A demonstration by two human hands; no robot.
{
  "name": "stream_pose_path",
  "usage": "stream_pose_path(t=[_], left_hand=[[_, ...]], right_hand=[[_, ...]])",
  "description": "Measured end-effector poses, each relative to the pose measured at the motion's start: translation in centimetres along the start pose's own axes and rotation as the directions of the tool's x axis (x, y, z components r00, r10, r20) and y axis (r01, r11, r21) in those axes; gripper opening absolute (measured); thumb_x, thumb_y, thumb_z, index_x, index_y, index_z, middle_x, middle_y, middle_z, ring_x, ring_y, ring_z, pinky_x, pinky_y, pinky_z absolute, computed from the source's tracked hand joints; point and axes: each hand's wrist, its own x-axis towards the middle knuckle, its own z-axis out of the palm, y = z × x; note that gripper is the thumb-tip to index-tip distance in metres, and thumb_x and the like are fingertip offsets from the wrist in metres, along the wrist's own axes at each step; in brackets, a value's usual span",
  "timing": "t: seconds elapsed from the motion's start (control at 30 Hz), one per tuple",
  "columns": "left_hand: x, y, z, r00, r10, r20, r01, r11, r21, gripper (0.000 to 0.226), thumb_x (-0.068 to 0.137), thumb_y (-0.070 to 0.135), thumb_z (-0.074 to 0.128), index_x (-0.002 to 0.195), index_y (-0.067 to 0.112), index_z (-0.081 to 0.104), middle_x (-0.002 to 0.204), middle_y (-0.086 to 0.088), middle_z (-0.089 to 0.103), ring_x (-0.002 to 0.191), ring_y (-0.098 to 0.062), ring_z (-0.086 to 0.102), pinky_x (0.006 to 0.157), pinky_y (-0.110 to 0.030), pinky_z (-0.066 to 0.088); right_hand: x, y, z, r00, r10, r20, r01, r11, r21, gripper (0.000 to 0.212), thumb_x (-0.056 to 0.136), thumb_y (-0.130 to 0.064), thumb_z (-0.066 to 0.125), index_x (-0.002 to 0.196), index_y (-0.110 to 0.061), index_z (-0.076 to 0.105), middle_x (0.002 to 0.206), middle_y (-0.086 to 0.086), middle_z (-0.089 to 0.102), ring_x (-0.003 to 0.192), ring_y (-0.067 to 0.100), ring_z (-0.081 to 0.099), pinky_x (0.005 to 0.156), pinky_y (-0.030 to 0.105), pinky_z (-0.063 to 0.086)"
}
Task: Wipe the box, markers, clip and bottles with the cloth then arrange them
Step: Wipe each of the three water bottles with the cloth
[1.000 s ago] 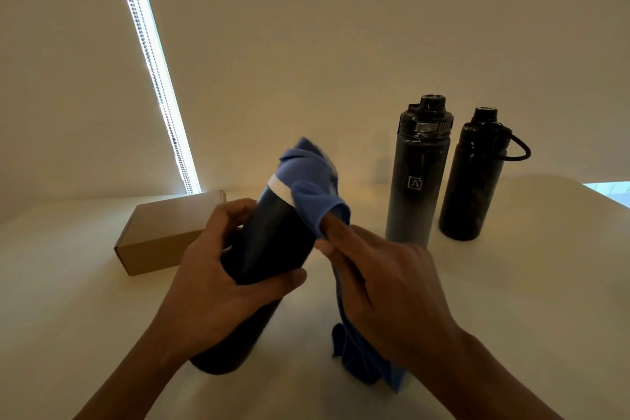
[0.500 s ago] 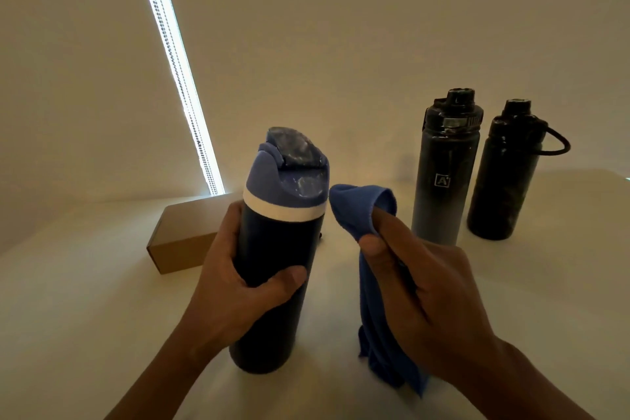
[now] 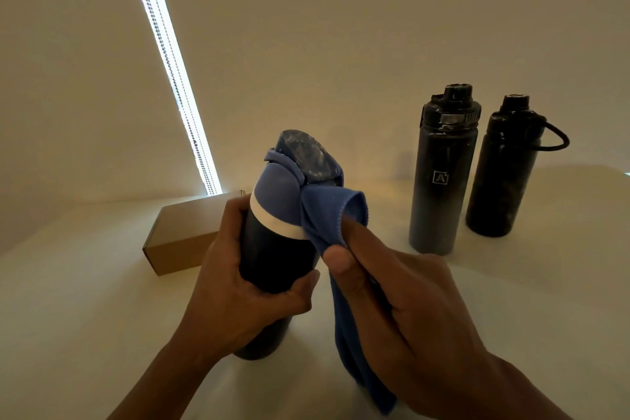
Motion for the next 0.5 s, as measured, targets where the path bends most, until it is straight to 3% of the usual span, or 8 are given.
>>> stream_pose_path(t=[0.13,0.23,0.3,0.4,0.47,0.5], left_hand=[[0.0,-0.3,0.1,1.0,0.013,-0.018,-0.013,1.0,0.026,0.087,0.056,0.061,0.079,0.125,0.079,0.029,0.12,0.049,0.052,0.111,0.018,0.057,0.082,0.001,0.045],[-0.1,-0.5,0.0,0.999,0.025,-0.03,-0.023,0.999,0.049,0.087,0.056,0.062,0.081,0.127,0.073,0.031,0.122,0.045,0.053,0.113,0.013,0.058,0.085,-0.002,0.048],[-0.1,-0.4,0.0,0.999,0.036,-0.029,-0.034,0.998,0.053,0.087,0.057,0.062,0.081,0.128,0.073,0.032,0.124,0.045,0.053,0.114,0.012,0.058,0.087,-0.002,0.048],[-0.1,-0.4,0.0,0.998,0.046,-0.037,-0.044,0.997,0.061,0.087,0.057,0.06,0.08,0.128,0.073,0.032,0.123,0.047,0.052,0.114,0.014,0.057,0.087,-0.001,0.045],[-0.2,-0.4,0.0,0.998,0.042,-0.041,-0.039,0.997,0.066,0.087,0.056,0.061,0.08,0.127,0.074,0.032,0.123,0.047,0.051,0.114,0.015,0.056,0.086,-0.001,0.046],[-0.2,-0.5,0.0,0.998,0.04,-0.041,-0.037,0.997,0.07,0.087,0.055,0.062,0.08,0.126,0.074,0.032,0.123,0.047,0.051,0.114,0.014,0.056,0.084,-0.003,0.049]], right_hand=[[0.5,-0.2,-0.4,0.991,-0.132,0.012,0.131,0.968,-0.213,0.029,0.1,-0.038,0.042,0.121,-0.02,0.05,0.065,-0.02,0.037,0.062,-0.004,0.027,0.055,0.008,0.029],[0.4,0.3,-0.7,0.989,-0.138,0.047,0.146,0.911,-0.386,0.035,0.106,-0.041,0.022,0.119,-0.02,0.048,0.061,-0.018,0.05,0.068,0.0,0.029,0.054,0.007,0.027],[0.1,0.5,-0.8,0.994,-0.047,0.097,0.085,0.891,-0.446,0.049,0.107,-0.043,0.007,0.115,-0.02,0.049,0.062,-0.018,0.058,0.066,0.001,0.041,0.048,0.005,0.025],[0.0,0.3,-0.8,0.986,0.072,0.153,0.01,0.876,-0.483,0.056,0.105,-0.043,0.002,0.114,-0.022,0.053,0.063,-0.02,0.059,0.05,-0.005,0.046,0.056,0.004,0.028],[0.9,-0.9,-1.7,0.925,0.224,0.308,-0.05,0.874,-0.484,0.052,0.107,-0.041,0.004,0.123,-0.016,0.047,0.075,-0.012,0.065,0.058,-0.004,0.054,0.054,0.007,0.031],[1.1,-1.1,-2.0,0.892,0.263,0.368,-0.05,0.866,-0.497,0.047,0.108,-0.039,0.009,0.133,-0.013,0.039,0.097,-0.002,0.068,0.077,0.001,0.061,0.027,0.024,0.017]])
